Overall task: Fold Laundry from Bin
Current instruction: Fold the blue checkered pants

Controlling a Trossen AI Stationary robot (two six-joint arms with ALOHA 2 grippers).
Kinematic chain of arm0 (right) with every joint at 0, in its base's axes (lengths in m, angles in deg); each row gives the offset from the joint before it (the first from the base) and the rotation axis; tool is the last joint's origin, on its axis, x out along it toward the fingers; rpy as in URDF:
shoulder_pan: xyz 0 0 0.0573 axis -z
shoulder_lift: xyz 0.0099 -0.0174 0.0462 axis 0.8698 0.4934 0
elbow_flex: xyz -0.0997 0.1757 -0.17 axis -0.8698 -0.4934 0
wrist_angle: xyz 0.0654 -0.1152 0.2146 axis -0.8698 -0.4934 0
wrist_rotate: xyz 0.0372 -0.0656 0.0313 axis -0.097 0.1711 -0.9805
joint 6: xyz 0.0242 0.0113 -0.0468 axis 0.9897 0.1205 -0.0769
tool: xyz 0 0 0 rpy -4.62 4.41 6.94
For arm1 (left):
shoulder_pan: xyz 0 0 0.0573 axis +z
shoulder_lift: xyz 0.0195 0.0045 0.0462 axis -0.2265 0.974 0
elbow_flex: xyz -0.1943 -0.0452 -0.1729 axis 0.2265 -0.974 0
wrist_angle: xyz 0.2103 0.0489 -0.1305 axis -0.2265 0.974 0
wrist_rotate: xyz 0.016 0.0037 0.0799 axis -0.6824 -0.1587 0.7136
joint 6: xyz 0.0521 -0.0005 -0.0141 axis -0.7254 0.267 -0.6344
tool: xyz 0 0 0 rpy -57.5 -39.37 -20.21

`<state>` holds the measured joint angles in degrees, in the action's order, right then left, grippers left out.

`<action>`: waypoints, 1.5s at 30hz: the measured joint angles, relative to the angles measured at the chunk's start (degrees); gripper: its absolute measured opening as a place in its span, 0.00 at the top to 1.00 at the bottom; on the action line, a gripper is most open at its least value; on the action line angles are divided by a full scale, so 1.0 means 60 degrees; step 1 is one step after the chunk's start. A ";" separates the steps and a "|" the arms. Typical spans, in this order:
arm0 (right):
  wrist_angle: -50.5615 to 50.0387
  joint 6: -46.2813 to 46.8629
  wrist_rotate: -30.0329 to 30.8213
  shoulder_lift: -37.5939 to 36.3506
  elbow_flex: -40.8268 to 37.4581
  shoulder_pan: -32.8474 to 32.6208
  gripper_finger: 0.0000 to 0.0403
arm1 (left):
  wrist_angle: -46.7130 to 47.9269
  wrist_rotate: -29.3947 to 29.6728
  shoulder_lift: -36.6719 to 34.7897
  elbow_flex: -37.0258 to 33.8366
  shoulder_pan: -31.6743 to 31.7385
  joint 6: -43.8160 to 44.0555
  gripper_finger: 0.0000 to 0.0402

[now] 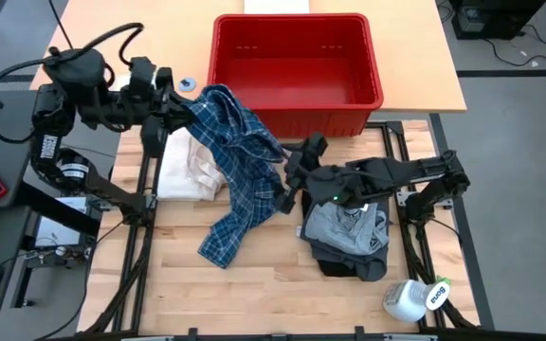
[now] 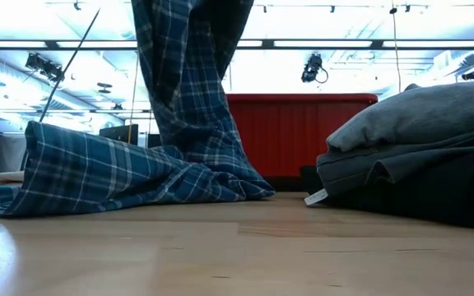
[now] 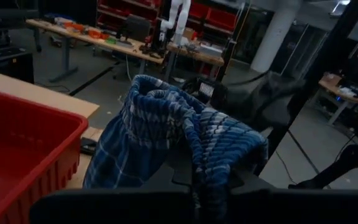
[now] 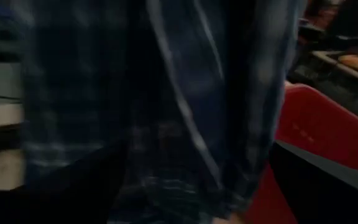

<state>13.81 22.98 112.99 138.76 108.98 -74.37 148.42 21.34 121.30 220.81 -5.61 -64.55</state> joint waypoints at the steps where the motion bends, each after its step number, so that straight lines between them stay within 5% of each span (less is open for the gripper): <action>1: 0.0046 0.0013 0.0242 0.0027 -0.0118 0.0023 0.02 | -0.0076 -0.0026 -0.0014 0.0000 0.0000 0.0007 0.97; 5: 0.0655 -0.0277 0.1176 0.0119 -0.0628 0.0262 0.02 | -0.0406 -0.0526 -0.0061 0.0000 0.0000 0.0138 0.97; 11: 0.2442 -0.0960 0.0143 0.0127 -0.1173 0.0769 0.13 | -0.0659 -0.1128 -0.0058 0.0000 0.0000 0.0149 0.97; 18: 0.4129 -0.2705 -0.0728 -0.0300 -0.1171 0.0514 0.55 | 0.0159 -0.3418 -0.0297 -0.0001 -0.0001 -0.0671 0.97; 24: 0.4527 -0.3611 -0.1023 -0.1071 -0.1162 -0.0054 0.96 | 0.0711 -0.3490 -0.0880 0.0000 0.0042 -0.0878 0.97; 33: 0.9962 -0.5675 -0.2962 -0.1571 -0.1144 -0.0426 0.98 | -0.3490 -0.3475 -0.1176 -0.0020 -0.0033 -0.1642 0.97; 45: 1.0226 -0.3903 -0.5061 -0.1483 -0.0255 0.0042 0.98 | -0.5844 -0.2493 -0.0280 0.0000 -0.0029 -0.2058 0.97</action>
<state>75.17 -0.44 82.62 129.86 107.44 -74.11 113.36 6.38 119.62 220.81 -5.78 -76.90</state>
